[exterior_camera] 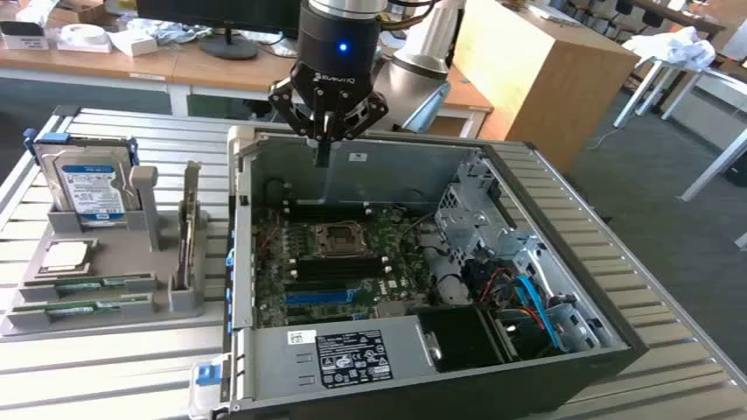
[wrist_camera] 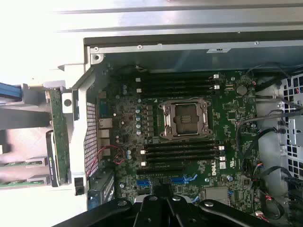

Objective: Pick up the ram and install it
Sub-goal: 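Reach for the ram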

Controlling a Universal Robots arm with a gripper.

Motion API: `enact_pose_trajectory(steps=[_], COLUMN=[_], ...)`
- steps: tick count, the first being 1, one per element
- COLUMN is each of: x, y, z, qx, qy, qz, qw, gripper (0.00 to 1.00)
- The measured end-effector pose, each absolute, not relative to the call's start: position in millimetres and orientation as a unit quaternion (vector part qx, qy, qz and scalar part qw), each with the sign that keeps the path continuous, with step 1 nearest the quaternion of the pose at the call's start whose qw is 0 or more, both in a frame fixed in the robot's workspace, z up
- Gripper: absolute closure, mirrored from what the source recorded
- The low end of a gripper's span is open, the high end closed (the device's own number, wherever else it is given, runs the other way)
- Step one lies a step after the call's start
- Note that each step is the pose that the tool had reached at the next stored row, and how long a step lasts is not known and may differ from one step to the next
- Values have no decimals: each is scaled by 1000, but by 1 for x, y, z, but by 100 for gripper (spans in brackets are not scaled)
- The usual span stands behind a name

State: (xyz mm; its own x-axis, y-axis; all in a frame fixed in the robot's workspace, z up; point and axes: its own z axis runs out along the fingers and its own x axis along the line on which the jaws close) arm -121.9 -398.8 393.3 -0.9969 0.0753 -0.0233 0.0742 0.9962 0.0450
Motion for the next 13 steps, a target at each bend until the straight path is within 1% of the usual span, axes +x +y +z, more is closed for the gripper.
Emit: enact_pose_trajectory(steps=[13], x=[-125], y=[-398], z=[393], qx=[37], qy=[999], qz=[22], qw=[12], gripper=[90])
